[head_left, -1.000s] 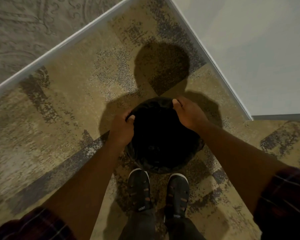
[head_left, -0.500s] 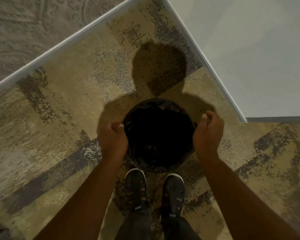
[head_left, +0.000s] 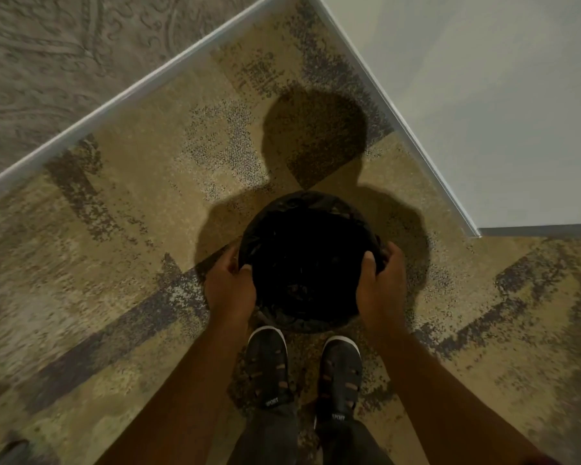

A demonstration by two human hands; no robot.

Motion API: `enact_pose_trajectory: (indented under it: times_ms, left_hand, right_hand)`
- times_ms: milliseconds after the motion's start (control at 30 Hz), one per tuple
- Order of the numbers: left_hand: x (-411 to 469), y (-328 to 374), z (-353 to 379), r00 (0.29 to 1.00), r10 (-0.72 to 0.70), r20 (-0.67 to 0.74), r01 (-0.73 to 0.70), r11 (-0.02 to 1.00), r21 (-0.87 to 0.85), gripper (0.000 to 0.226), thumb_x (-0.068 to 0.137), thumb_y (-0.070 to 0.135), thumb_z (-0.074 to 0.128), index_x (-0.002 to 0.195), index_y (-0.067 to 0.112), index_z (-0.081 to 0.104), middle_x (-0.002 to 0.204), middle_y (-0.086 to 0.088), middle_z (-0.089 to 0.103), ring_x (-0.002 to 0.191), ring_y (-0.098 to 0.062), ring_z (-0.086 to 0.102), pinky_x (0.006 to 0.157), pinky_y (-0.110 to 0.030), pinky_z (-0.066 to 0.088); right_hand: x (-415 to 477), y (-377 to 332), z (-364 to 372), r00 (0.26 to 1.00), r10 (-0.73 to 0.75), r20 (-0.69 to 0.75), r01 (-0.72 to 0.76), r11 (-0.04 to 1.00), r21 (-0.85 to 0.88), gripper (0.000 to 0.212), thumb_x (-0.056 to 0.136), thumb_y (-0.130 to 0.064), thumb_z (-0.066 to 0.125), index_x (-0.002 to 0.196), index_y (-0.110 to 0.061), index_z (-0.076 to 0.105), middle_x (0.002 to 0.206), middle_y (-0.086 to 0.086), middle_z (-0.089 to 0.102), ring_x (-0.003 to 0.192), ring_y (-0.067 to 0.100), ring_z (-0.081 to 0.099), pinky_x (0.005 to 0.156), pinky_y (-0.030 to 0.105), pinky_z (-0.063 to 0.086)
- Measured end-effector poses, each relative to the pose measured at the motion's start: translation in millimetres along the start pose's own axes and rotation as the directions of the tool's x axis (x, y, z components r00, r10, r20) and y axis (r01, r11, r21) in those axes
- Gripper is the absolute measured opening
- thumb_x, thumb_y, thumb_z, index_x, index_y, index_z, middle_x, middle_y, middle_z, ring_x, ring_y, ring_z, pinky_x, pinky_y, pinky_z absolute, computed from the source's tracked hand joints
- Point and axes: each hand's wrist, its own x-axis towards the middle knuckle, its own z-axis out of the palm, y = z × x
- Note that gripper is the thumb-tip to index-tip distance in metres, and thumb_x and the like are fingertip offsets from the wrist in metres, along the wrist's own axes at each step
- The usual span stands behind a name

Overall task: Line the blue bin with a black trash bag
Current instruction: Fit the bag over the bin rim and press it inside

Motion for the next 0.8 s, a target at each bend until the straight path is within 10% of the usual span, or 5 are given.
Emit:
enact_pose_trajectory:
  times_ms: [267,500,667,800]
  left_hand:
    - [-21.0,-26.2,3.2,0.994,-0.109,-0.024,0.107,0.992,-0.067,0.039,0.103,0.012,0.059,0.077,0.041,0.061,0.084,0.009,0.064,0.081,-0.024,0.062,0.074,-0.037,0.051]
    - [-23.4,-19.4,1.2,0.983,-0.149,0.11,0.146,0.989,0.029,0.029,0.103,0.004,0.058,0.128,0.014,0.066,0.119,-0.014,0.071,0.102,-0.038,0.071,0.091,-0.06,0.062]
    - [-18.3,-12.5,-8.0,0.982,-0.126,0.142,0.121,0.992,0.044,0.028,0.102,0.003,0.058,0.129,0.008,0.065,0.119,-0.022,0.069,0.102,-0.044,0.071,0.09,-0.064,0.061]
    - [-8.0,3.6,-24.5,0.981,-0.125,0.15,0.127,0.992,-0.002,0.028,0.102,0.003,0.059,0.127,0.012,0.067,0.118,-0.016,0.071,0.1,-0.037,0.072,0.091,-0.06,0.062]
  right_hand:
    - [-51.6,27.4,-9.5,0.993,0.045,-0.113,-0.051,0.998,-0.047,0.045,0.107,-0.029,0.051,0.148,-0.011,0.049,0.138,0.011,0.063,0.12,0.021,0.06,0.092,0.03,0.042]
    - [-51.6,29.6,2.9,0.993,0.119,0.015,-0.118,0.99,-0.082,0.028,0.104,-0.014,0.055,0.131,-0.015,0.064,0.101,-0.003,0.068,0.095,0.019,0.068,0.065,0.012,0.04]
    - [-45.3,15.3,-0.5,0.992,0.122,0.013,-0.12,0.987,-0.107,0.008,0.1,-0.011,0.059,0.098,-0.012,0.067,0.078,0.001,0.065,0.067,0.019,0.06,0.054,0.024,0.036]
    - [-40.3,-14.6,-2.2,0.992,0.12,0.045,-0.117,0.991,-0.069,0.012,0.1,-0.014,0.06,0.108,-0.014,0.069,0.09,0.0,0.071,0.082,0.018,0.067,0.064,0.029,0.047]
